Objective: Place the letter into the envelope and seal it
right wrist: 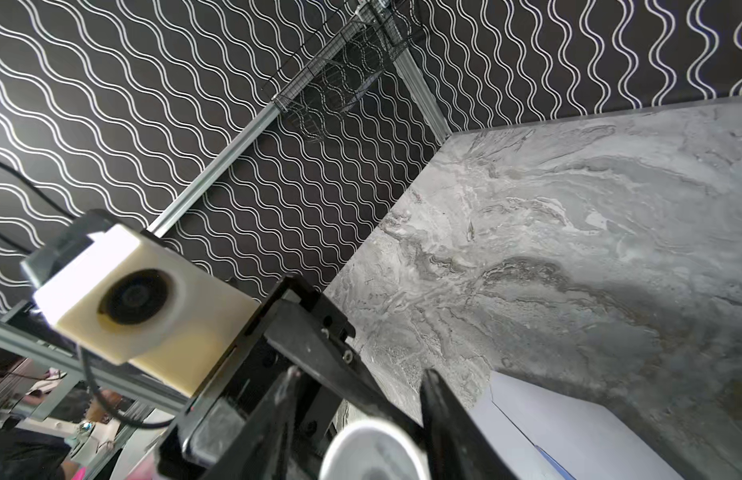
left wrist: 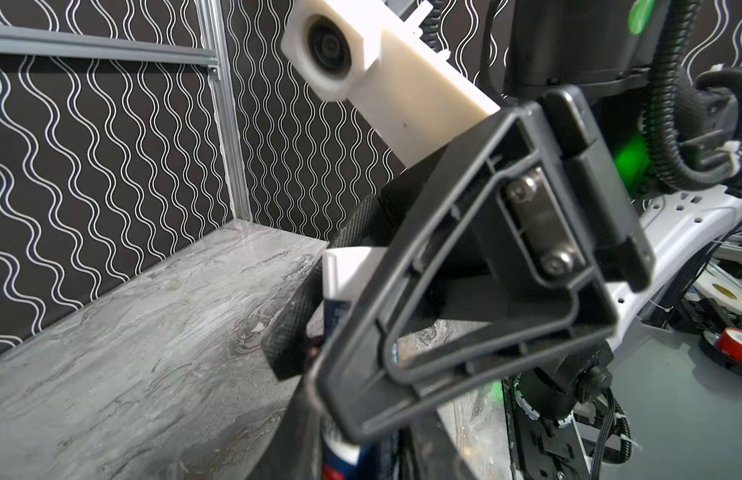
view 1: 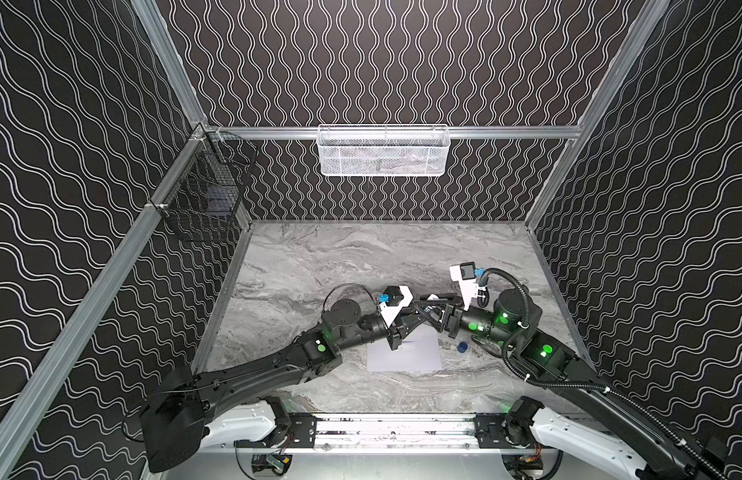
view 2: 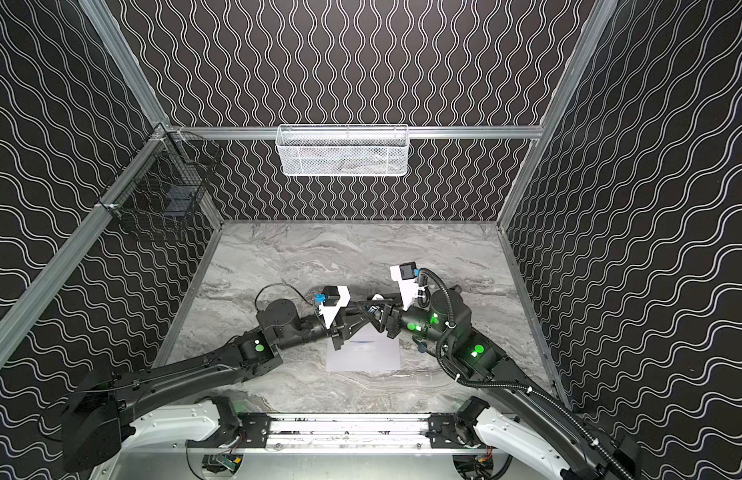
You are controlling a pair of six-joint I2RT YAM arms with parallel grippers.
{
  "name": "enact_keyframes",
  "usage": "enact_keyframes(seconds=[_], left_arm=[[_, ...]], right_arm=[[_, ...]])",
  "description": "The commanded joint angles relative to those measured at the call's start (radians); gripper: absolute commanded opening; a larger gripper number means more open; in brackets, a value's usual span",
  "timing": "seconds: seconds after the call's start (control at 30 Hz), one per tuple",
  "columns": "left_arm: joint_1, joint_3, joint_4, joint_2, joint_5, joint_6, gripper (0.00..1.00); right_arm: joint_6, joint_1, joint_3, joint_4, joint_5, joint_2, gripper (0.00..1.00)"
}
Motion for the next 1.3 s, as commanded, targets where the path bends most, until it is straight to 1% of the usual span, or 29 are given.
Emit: enact_keyframes(seconds=[0.0, 0.03, 0.1, 0.2, 0.23, 0.3, 0.37, 0.4, 0.43, 0.47, 0.53, 0.6, 0.67, 0.7, 0.77, 0.83, 0.93, 1.07, 1.17, 1.27], left_arm=[[-0.001, 0.0, 0.045, -0.001, -0.016, -0.01, 0.0], [-0.001, 0.001, 0.046, -0.002, -0.015, -0.011, 0.0], [-0.001, 0.003, 0.04, -0.001, -0.016, -0.013, 0.0], [-0.001, 0.0, 0.041, -0.001, -0.025, -0.016, 0.0], [-0.001, -0.003, 0.039, -0.001, -0.028, -0.018, 0.09], [-0.001, -0.016, 0.025, -0.015, -0.035, -0.034, 0.39], [-0.001, -0.062, 0.028, -0.042, -0.078, -0.062, 0.66], [-0.001, -0.085, 0.001, -0.066, -0.11, -0.073, 0.75], [-0.001, -0.1, -0.039, -0.09, -0.138, -0.084, 0.79], [-0.001, -0.104, -0.116, -0.114, -0.179, -0.095, 0.81], [-0.001, -0.099, -0.267, -0.138, -0.235, -0.114, 0.8], [-0.001, -0.108, -0.368, -0.134, -0.282, -0.168, 0.79], [-0.001, -0.139, -0.39, -0.118, -0.295, -0.226, 0.76], [-0.001, -0.158, -0.388, -0.104, -0.297, -0.257, 0.74], [-0.001, -0.166, -0.404, -0.067, -0.29, -0.291, 0.71], [0.0, -0.153, -0.446, -0.03, -0.284, -0.312, 0.68], [0.01, -0.143, -0.495, -0.003, -0.286, -0.334, 0.61], [0.014, -0.148, -0.55, 0.019, -0.254, -0.351, 0.51], [0.015, -0.177, -0.532, 0.041, -0.217, -0.389, 0.43], [0.016, -0.181, -0.522, 0.082, -0.187, -0.391, 0.38]], right_arm=[[-0.012, 0.017, 0.006, -0.007, 0.009, 0.004, 0.46], [-0.011, 0.02, 0.006, -0.007, 0.015, 0.003, 0.42], [-0.01, 0.021, 0.013, -0.015, 0.027, 0.007, 0.31], [-0.005, 0.021, 0.024, -0.028, 0.043, 0.017, 0.2], [-0.007, 0.021, 0.024, -0.033, 0.055, 0.019, 0.16], [-0.021, 0.021, -0.003, -0.02, 0.101, 0.015, 0.09], [-0.044, 0.021, -0.061, 0.021, 0.181, 0.003, 0.0], [-0.06, 0.019, -0.088, 0.038, 0.214, -0.004, 0.0], [-0.082, 0.018, -0.103, 0.044, 0.241, -0.011, 0.0], [-0.103, 0.019, -0.119, 0.049, 0.27, -0.018, 0.0], [-0.137, 0.018, -0.142, 0.046, 0.319, -0.017, 0.0], [-0.165, 0.018, -0.182, 0.076, 0.348, 0.003, 0.0], [-0.167, 0.02, -0.219, 0.126, 0.365, 0.029, 0.0], [-0.171, 0.024, -0.252, 0.177, 0.372, 0.044, 0.0], [-0.178, 0.045, -0.297, 0.262, 0.411, 0.076, 0.0], [-0.198, 0.07, -0.317, 0.31, 0.455, 0.102, 0.0], [-0.219, 0.111, -0.35, 0.364, 0.501, 0.108, 0.0], [-0.219, 0.18, -0.395, 0.415, 0.553, 0.129, 0.0], [-0.224, 0.223, -0.39, 0.425, 0.588, 0.184, 0.0], [-0.226, 0.254, -0.373, 0.444, 0.617, 0.244, 0.0]])
